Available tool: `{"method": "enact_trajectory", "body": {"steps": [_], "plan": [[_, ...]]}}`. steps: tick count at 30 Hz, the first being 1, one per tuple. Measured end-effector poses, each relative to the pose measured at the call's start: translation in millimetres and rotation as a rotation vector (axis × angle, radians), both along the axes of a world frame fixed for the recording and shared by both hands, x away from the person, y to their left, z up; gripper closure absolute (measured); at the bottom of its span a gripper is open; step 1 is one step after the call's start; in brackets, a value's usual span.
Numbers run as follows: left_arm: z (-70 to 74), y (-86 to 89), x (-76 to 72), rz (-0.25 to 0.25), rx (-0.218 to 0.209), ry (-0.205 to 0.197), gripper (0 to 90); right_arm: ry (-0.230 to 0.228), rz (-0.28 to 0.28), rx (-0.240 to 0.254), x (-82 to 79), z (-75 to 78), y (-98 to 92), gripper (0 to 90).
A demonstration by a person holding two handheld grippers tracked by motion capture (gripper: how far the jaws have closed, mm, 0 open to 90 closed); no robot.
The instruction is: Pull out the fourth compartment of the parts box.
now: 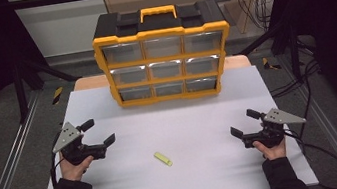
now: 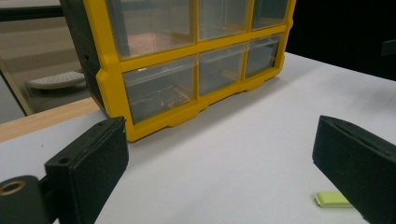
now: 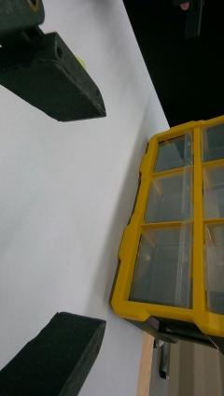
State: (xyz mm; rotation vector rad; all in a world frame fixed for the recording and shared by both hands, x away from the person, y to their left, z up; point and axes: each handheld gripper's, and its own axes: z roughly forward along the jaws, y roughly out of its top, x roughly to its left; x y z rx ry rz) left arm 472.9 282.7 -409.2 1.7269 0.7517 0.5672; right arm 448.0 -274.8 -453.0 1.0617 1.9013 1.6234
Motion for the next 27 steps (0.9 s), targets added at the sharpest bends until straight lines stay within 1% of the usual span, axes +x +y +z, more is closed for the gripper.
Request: {"method": "enact_trajectory", "body": {"steps": [7, 17, 22, 24, 27], "plan": [[3.3, -1.7, 4.7, 0.001, 0.017, 0.01, 3.6, 0.0, -0.001, -0.006, 0.3, 0.1, -0.4, 2.2], [8.6, -7.0, 10.7, -0.011, 0.063, 0.003, 3.8, 0.002, -0.005, -0.015, 0.8, -0.2, 0.0, 2.5], [13.6, -8.4, 15.5, -0.015, 0.095, 0.002, 3.6, 0.0, -0.004, -0.013, 0.8, 0.0, -0.4, 2.5], [15.4, -9.0, 17.5, -0.016, 0.097, 0.002, 3.7, 0.002, -0.003, -0.013, 0.8, 0.0, -0.2, 2.4], [18.2, -11.0, 21.3, -0.019, 0.119, 0.002, 3.4, 0.001, -0.004, -0.014, 1.0, -0.1, -0.1, 2.4]]}}
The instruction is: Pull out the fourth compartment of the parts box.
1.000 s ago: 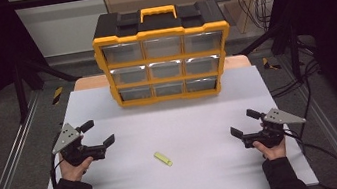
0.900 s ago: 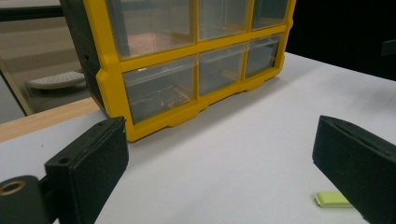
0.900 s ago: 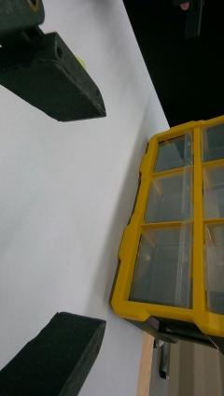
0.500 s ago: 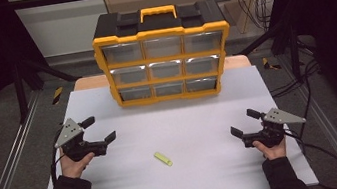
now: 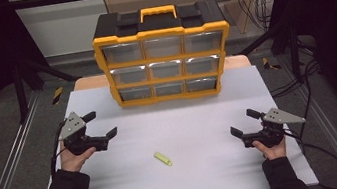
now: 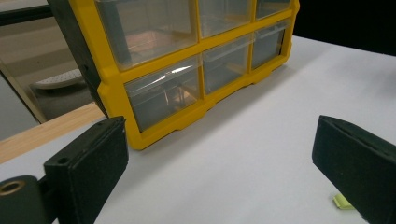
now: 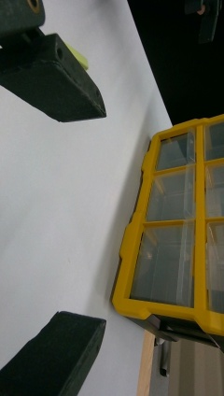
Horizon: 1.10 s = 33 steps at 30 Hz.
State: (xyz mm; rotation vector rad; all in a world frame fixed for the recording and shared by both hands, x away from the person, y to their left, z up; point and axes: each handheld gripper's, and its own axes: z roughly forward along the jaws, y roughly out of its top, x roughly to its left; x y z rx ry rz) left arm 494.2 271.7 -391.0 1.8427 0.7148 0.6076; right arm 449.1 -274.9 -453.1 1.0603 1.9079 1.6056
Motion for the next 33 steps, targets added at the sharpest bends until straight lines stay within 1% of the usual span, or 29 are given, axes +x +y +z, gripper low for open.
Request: {"method": "enact_trajectory", "body": {"steps": [4, 7, 16, 20, 24, 29, 30, 33], "plan": [[2.8, -2.4, 3.9, -0.003, 0.022, -0.005, 3.2, 0.003, -0.001, 0.001, -0.1, 0.3, -0.2, 2.2], [5.9, -4.9, 8.0, -0.004, 0.047, -0.008, 3.0, 0.003, 0.002, -0.001, 0.3, 0.0, -0.1, 2.0], [13.2, -8.3, 14.4, -0.008, 0.071, -0.023, 3.0, 0.003, 0.004, -0.001, 0.3, 0.2, -0.2, 1.7], [16.9, -10.6, 17.5, -0.008, 0.098, -0.029, 3.6, 0.003, 0.004, -0.001, 0.4, 0.1, -0.2, 1.5], [20.0, -12.3, 19.6, -0.011, 0.102, -0.037, 3.6, 0.005, 0.005, -0.001, 0.5, 0.2, -0.3, 1.4], [22.5, -16.3, 21.9, -0.014, 0.133, -0.049, 3.5, 0.003, 0.006, -0.004, 0.9, -0.2, -0.2, 1.3], [23.5, -17.0, 22.9, -0.014, 0.142, -0.06, 3.5, 0.003, 0.006, -0.005, 0.9, -0.2, -0.2, 1.3], [25.8, -19.5, 24.4, -0.013, 0.16, -0.068, 3.6, 0.004, 0.005, -0.002, 0.6, 0.0, -0.2, 1.2]]}}
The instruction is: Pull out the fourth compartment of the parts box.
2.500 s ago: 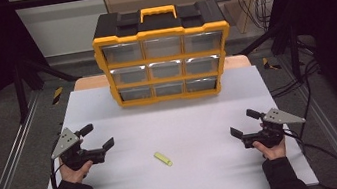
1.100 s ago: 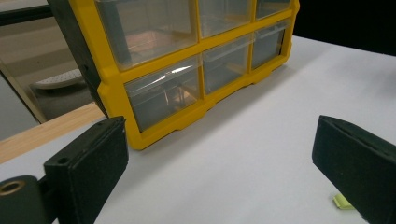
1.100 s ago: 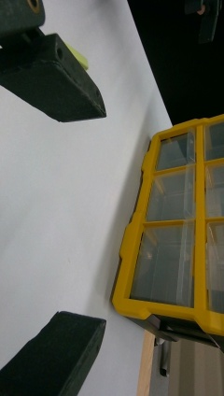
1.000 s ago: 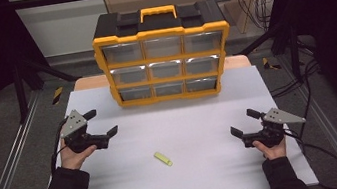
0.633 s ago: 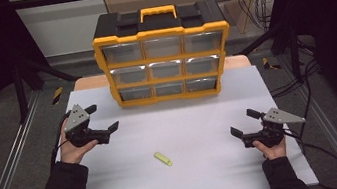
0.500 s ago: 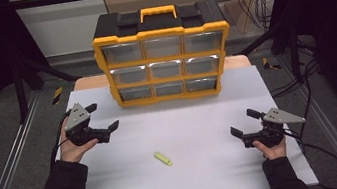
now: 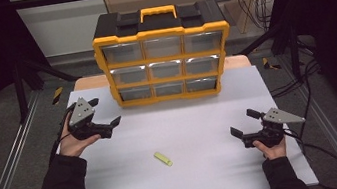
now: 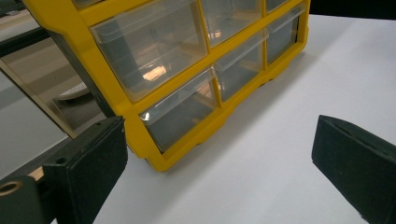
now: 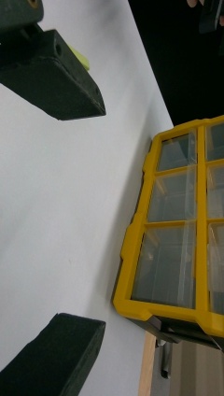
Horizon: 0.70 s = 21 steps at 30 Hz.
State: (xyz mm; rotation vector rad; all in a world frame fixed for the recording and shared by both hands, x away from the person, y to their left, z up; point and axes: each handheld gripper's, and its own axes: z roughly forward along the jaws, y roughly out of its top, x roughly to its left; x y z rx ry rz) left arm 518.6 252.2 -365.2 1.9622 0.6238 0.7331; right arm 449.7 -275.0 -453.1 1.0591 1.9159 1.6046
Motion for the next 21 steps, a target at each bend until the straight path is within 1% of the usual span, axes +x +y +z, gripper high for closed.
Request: {"method": "enact_trajectory", "body": {"steps": [4, 6, 7, 8, 13, 16, 21], "plan": [[2.7, -4.4, 1.4, -0.005, 0.018, -0.01, 3.7, 0.002, 0.002, 0.0, -0.2, 0.1, 0.0, 1.2], [2.9, -5.4, 1.5, -0.007, 0.023, -0.003, 3.5, 0.001, 0.002, 0.0, -0.1, 0.1, -0.1, 1.2], [3.6, -6.1, 2.5, -0.008, 0.03, -0.018, 3.5, 0.001, 0.002, -0.001, -0.1, 0.1, -0.2, 1.2], [3.8, -7.1, 2.8, -0.007, 0.033, -0.01, 3.5, 0.001, 0.002, -0.001, -0.1, 0.1, -0.2, 1.2], [5.6, -9.9, 6.1, -0.009, 0.05, -0.018, 3.4, 0.001, 0.003, 0.0, -0.2, 0.1, 0.0, 1.2], [5.6, -12.9, 9.2, -0.008, 0.076, -0.021, 3.5, -0.001, 0.002, -0.004, 0.1, -0.1, 0.0, 1.1], [7.5, -15.3, 12.4, -0.006, 0.089, -0.027, 3.4, -0.001, 0.002, -0.005, 0.1, -0.2, -0.1, 1.1]]}}
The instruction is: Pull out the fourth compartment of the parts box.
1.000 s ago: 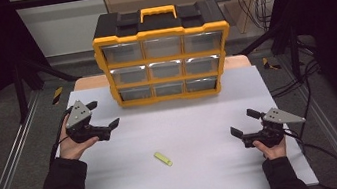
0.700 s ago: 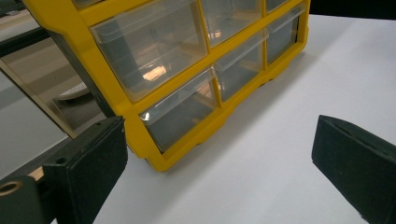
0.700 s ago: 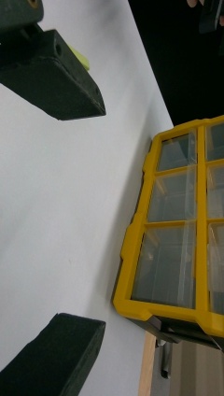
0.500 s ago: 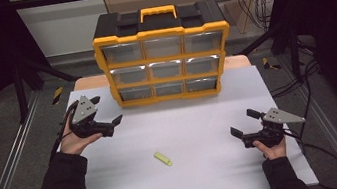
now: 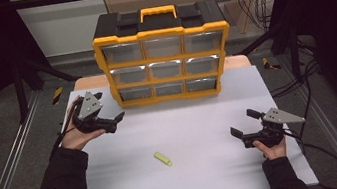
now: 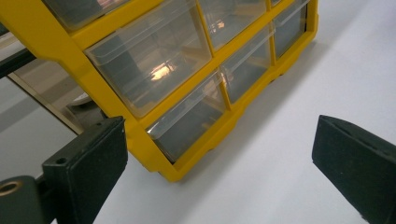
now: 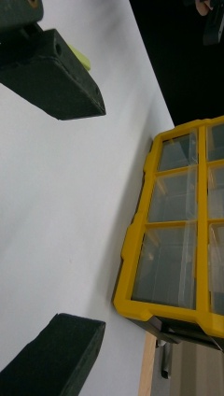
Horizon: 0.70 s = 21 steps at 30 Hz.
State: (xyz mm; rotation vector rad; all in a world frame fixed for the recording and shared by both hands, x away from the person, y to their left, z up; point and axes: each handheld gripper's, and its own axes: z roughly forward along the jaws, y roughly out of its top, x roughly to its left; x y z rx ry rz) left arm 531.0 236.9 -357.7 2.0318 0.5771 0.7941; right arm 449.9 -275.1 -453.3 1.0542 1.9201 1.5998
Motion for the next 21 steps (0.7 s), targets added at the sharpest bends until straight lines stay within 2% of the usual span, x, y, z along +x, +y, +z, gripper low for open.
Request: {"method": "enact_trajectory", "body": {"steps": [21], "plan": [[2.0, -12.2, 14.2, -0.011, 0.108, -0.045, 1.9, 0.002, 0.002, -0.003, 0.2, -0.3, 0.4, 1.1]]}}
